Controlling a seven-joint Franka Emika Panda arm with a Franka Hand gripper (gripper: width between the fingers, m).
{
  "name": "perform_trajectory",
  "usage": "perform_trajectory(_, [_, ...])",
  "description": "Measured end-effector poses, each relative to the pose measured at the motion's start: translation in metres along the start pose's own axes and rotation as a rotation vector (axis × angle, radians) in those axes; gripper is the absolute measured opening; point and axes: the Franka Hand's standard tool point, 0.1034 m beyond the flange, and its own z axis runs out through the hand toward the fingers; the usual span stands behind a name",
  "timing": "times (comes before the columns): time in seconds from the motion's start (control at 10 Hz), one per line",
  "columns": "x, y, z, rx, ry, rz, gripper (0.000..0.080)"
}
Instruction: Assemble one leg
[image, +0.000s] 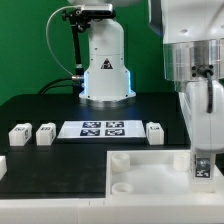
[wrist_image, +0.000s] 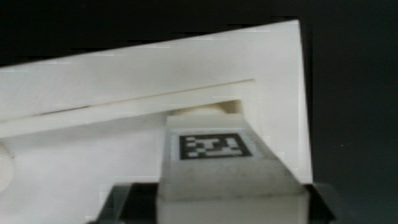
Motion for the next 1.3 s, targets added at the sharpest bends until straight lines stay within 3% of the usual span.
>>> perform_trajectory(0.1, [0.0004, 0.0001, 0.0001, 0.0, 0.0, -0.024, 0.0294])
perform_trajectory(0.2, [0.0011, 0.0, 0.0003, -0.001, 0.0, -0.133, 0.0345])
perform_trajectory(0.3, [0.0036, -0.001, 0.0001, 0.0, 0.001, -0.311, 0.0482])
perform_trajectory(0.4, [0.002, -0.0018, -0.0007, 0.002, 0.005, -0.466, 0.0482])
perform_trajectory(0.5, [0.0018, -0.002, -0.0001, 0.004, 0.009, -0.705, 0.0611])
perform_trajectory(0.6, [0.0029, -0.0022, 0.0, 0.004, 0.01, -0.822, 0.0639])
perform_trajectory(0.8, [0.0032, -0.0023, -0.0002, -0.001, 0.019, -1.052, 0.0648])
perform_trajectory(1.1, [-0.0029, -0.0011, -0.0017, -0.038, 0.047, -1.634, 0.0649])
perform_trajectory(1.2, [-0.0035, -0.0008, -0.0012, -0.031, 0.042, -1.521, 0.0649])
perform_trajectory(1.3, [-0.0031, -0.0009, -0.0011, -0.032, 0.042, -1.529, 0.0524])
